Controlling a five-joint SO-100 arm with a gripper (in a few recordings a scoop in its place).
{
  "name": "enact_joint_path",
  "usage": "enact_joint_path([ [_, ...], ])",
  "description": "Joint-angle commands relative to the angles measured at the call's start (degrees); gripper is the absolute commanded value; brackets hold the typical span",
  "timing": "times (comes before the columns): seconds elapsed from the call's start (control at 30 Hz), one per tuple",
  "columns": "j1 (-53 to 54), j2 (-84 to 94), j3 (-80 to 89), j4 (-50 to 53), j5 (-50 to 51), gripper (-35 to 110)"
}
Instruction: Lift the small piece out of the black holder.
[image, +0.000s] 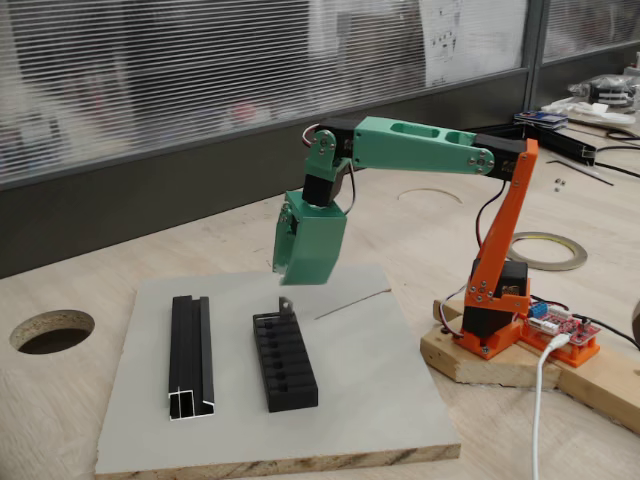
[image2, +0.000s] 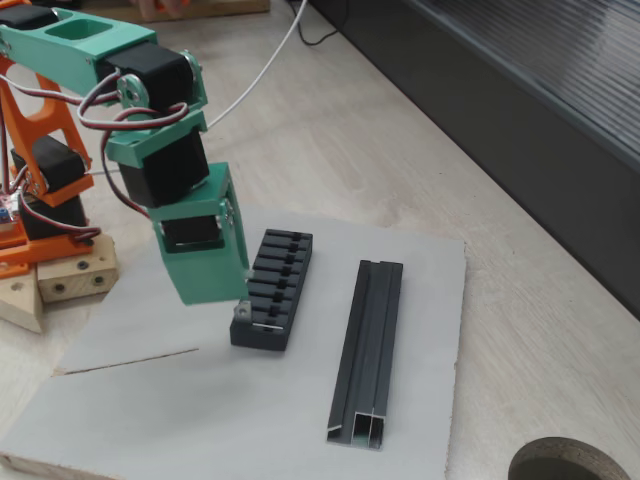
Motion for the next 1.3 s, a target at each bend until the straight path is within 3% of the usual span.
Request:
enact_joint_path([
  [0.0,-0.18,1.67,-0.09,0.35,0.79,35],
  [1.27,-0.26,-9.23,-0.53,-0.35,0.79,35],
])
